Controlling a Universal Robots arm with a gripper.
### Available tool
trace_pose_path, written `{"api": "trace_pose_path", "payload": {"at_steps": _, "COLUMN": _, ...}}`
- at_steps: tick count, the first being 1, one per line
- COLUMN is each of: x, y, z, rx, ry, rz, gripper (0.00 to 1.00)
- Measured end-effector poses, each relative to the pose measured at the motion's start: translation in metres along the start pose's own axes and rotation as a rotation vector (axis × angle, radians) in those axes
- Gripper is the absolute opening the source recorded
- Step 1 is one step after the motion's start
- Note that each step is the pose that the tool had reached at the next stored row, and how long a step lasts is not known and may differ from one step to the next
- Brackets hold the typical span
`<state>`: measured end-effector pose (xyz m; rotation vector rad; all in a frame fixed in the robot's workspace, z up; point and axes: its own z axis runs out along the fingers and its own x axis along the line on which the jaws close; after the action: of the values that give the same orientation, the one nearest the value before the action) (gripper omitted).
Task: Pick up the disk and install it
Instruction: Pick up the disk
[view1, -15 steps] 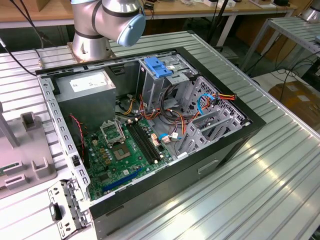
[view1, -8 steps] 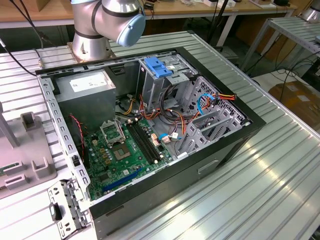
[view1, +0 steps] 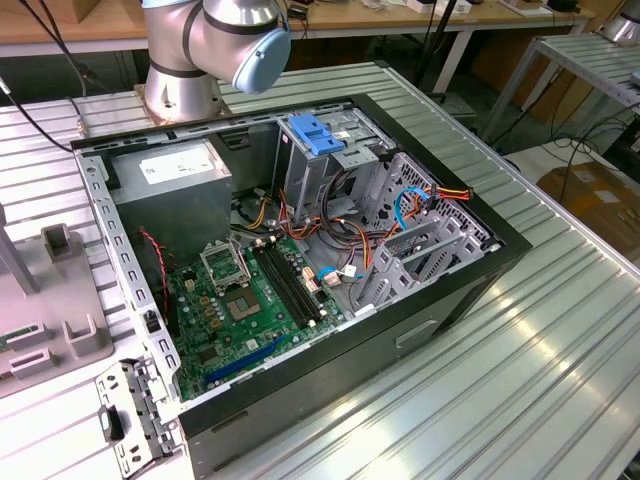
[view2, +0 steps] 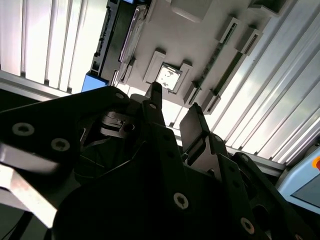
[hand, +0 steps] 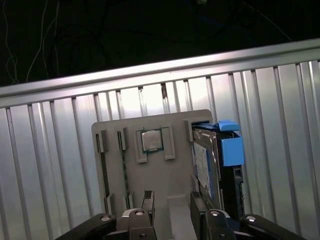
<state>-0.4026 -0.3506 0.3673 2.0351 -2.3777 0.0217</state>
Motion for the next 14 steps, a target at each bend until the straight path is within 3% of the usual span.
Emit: {"api": "trace_pose_path", "payload": {"at_steps": 14, "x": -0.0063, "y": 0.0026, "z": 0.0015, "rx": 0.0, "ry": 0.0, "rz": 0.0, "gripper": 0.42}}
